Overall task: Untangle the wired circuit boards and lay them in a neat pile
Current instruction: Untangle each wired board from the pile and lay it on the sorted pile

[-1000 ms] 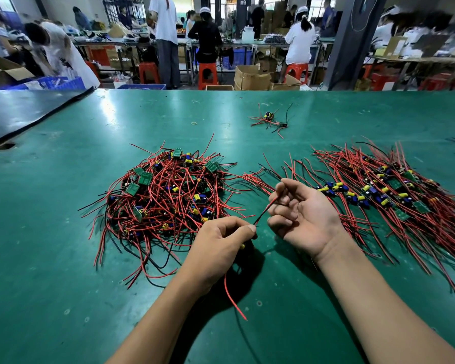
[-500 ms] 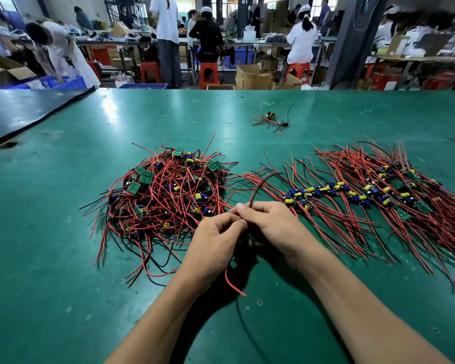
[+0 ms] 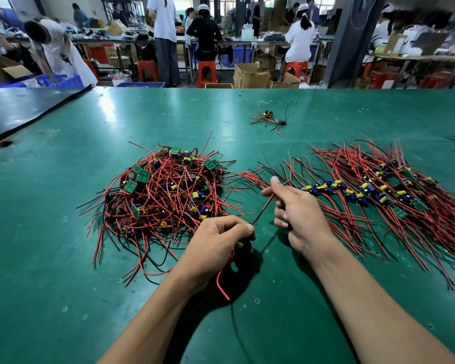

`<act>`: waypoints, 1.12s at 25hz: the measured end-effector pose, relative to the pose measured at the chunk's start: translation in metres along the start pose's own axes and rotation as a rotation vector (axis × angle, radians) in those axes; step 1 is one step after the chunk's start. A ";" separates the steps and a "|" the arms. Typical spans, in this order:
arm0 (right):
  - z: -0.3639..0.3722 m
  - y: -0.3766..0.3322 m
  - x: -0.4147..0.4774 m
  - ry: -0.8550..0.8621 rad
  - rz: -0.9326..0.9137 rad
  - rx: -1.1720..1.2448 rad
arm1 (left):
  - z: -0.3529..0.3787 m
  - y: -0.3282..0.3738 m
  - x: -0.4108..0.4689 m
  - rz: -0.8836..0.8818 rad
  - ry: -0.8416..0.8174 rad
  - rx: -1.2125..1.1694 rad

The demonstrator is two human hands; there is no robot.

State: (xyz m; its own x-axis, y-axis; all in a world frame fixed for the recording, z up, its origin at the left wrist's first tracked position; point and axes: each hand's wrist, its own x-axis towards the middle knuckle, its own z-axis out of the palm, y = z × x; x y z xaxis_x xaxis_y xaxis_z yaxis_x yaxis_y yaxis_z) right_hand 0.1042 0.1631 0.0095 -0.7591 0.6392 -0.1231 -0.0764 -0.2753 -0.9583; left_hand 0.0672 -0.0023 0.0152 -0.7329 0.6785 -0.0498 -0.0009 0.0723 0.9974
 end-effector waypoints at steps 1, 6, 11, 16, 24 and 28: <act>-0.001 -0.001 0.000 0.020 -0.002 0.019 | -0.001 0.001 -0.001 0.001 -0.012 0.010; -0.001 -0.007 0.001 0.077 0.048 0.066 | -0.001 0.000 -0.001 0.016 -0.051 0.055; -0.004 -0.008 0.000 0.064 0.076 0.019 | -0.003 -0.001 -0.001 0.028 -0.059 0.071; -0.004 -0.008 -0.002 0.011 0.044 -0.071 | -0.001 -0.003 0.001 -0.017 0.037 -0.039; 0.006 0.003 -0.016 -0.363 0.088 -0.325 | -0.004 0.002 0.008 -0.137 0.168 -0.499; 0.005 -0.002 -0.014 -0.358 0.063 -0.286 | -0.004 0.004 0.006 -0.096 0.135 -0.572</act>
State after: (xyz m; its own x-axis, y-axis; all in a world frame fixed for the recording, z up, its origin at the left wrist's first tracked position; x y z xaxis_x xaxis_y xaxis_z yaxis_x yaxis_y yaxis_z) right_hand 0.1113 0.1512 0.0140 -0.9360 0.3254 -0.1344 0.1201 -0.0638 -0.9907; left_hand 0.0596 -0.0008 0.0188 -0.7913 0.5867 -0.1719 -0.4108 -0.3020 0.8603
